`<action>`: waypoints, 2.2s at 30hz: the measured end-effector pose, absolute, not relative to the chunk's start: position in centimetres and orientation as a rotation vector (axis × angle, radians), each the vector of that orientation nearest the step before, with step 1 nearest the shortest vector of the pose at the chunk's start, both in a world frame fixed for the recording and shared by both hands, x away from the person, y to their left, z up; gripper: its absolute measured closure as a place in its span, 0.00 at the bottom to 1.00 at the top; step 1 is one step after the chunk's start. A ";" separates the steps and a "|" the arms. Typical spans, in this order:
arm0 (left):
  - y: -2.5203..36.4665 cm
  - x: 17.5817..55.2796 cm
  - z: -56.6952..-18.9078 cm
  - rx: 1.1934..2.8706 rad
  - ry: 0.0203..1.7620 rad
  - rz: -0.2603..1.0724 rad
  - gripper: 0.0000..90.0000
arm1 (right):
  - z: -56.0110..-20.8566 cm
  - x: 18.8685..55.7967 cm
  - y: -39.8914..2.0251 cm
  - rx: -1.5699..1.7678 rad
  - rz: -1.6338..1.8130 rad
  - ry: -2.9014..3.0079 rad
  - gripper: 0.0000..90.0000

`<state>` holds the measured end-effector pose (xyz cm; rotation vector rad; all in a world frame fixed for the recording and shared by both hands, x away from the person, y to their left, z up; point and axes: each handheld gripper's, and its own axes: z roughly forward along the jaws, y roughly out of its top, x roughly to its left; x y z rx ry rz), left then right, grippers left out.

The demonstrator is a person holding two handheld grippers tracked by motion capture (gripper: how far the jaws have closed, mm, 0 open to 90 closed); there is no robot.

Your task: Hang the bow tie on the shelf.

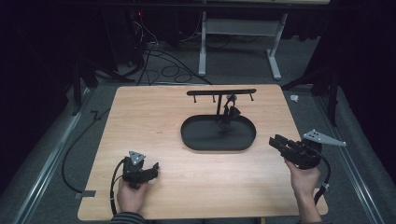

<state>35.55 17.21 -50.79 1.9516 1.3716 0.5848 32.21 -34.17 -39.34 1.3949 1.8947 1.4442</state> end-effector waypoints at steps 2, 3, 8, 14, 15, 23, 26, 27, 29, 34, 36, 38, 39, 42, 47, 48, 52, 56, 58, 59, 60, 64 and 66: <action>17.2 35.5 -50.8 1.952 1.371 0.585 0.26 | -39.4 32.2 -34.1 1.393 1.439 1.900 0.73; 17.2 35.5 -50.8 1.953 1.371 0.585 0.26 | -39.5 32.1 -34.0 1.387 1.437 1.903 0.73; 17.2 35.5 -50.8 1.953 1.371 0.584 0.26 | -40.0 31.9 -33.6 1.394 1.428 1.917 0.73; 17.2 35.5 -50.8 1.956 1.371 0.584 0.26 | -40.6 31.8 -33.3 1.394 1.426 1.932 0.73; 17.2 35.5 -50.8 1.956 1.370 0.584 0.26 | -40.7 31.7 -33.3 1.399 1.431 1.934 0.73; 17.2 35.5 -50.8 1.953 1.372 0.584 0.26 | -41.5 31.6 -32.7 1.404 1.428 1.960 0.73; 17.2 35.5 -50.8 1.952 1.371 0.585 0.26 | -41.7 31.6 -32.5 1.400 1.426 1.966 0.73; 17.2 35.5 -50.8 1.952 1.371 0.585 0.26 | -41.8 31.6 -32.4 1.400 1.425 1.970 0.73; 17.2 35.5 -50.8 1.952 1.371 0.585 0.26 | -42.0 31.6 -32.2 1.401 1.423 1.977 0.73; 17.2 35.5 -50.8 1.952 1.371 0.585 0.26 | -42.4 31.6 -31.9 1.408 1.413 1.989 0.73; 17.2 35.5 -50.8 1.954 1.372 0.584 0.26 | -42.6 31.7 -31.8 1.407 1.415 1.994 0.73; 17.2 35.5 -50.8 1.952 1.371 0.585 0.26 | -42.8 31.7 -31.7 1.410 1.410 1.997 0.73; 17.2 35.5 -50.8 1.953 1.372 0.584 0.26 | -42.8 31.7 -31.6 1.407 1.409 1.998 0.73; 17.2 35.5 -50.8 1.954 1.371 0.584 0.26 | -43.0 31.8 -31.5 1.418 1.409 2.003 0.73; 17.2 35.5 -50.8 1.952 1.371 0.585 0.26 | -43.5 31.9 -31.0 1.416 1.401 2.019 0.73; 17.2 35.5 -50.8 1.954 1.371 0.584 0.26 | -43.6 32.0 -30.9 1.415 1.398 2.022 0.73; 17.2 35.5 -50.8 1.953 1.371 0.585 0.26 | -44.1 32.1 -30.5 1.424 1.394 2.036 0.73; 17.2 35.5 -50.8 1.953 1.372 0.584 0.26 | -44.3 32.2 -30.3 1.414 1.382 2.050 0.73; 17.2 35.5 -50.8 1.953 1.371 0.584 0.26 | -44.5 32.3 -30.0 1.410 1.364 2.066 0.73; 17.2 35.5 -50.8 1.954 1.371 0.584 0.26 | -44.6 32.3 -29.9 1.412 1.356 2.071 0.73; 17.2 35.5 -50.8 1.954 1.371 0.584 0.26 | -44.7 32.3 -29.8 1.409 1.352 2.076 0.73; 17.2 35.5 -50.8 1.954 1.371 0.584 0.26 | -44.9 32.4 -29.6 1.413 1.353 2.079 0.73; 17.2 35.5 -50.8 1.954 1.371 0.584 0.26 | -44.9 32.4 -29.5 1.411 1.346 2.084 0.73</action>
